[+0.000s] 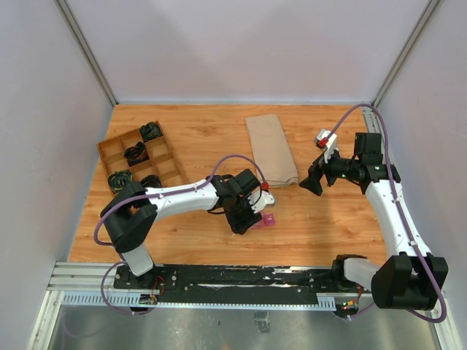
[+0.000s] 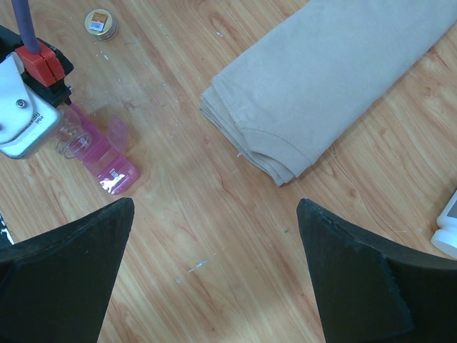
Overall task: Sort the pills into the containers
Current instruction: Pour the pill into the pill container.
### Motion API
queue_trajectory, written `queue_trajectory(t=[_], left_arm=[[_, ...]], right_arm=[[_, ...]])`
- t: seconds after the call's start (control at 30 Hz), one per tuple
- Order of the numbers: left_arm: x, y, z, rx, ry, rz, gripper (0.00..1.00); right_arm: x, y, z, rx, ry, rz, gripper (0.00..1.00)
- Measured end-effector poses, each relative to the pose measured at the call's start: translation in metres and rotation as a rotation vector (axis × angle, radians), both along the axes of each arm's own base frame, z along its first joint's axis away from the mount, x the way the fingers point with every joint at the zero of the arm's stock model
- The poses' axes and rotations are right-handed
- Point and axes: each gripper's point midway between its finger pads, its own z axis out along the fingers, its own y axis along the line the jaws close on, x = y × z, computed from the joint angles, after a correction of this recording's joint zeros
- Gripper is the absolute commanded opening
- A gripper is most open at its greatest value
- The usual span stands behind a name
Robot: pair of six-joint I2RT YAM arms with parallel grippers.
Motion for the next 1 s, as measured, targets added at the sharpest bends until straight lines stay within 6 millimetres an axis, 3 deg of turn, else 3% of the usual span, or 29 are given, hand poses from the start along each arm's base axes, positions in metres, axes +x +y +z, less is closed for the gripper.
queue_trajectory(t=[1.0], left_arm=[[0.0034,-0.0037,0.0057,0.016,0.009,-0.001,0.0]], right_arm=[[0.0001,0.0001,-0.001,0.001,0.005,0.0,0.99]])
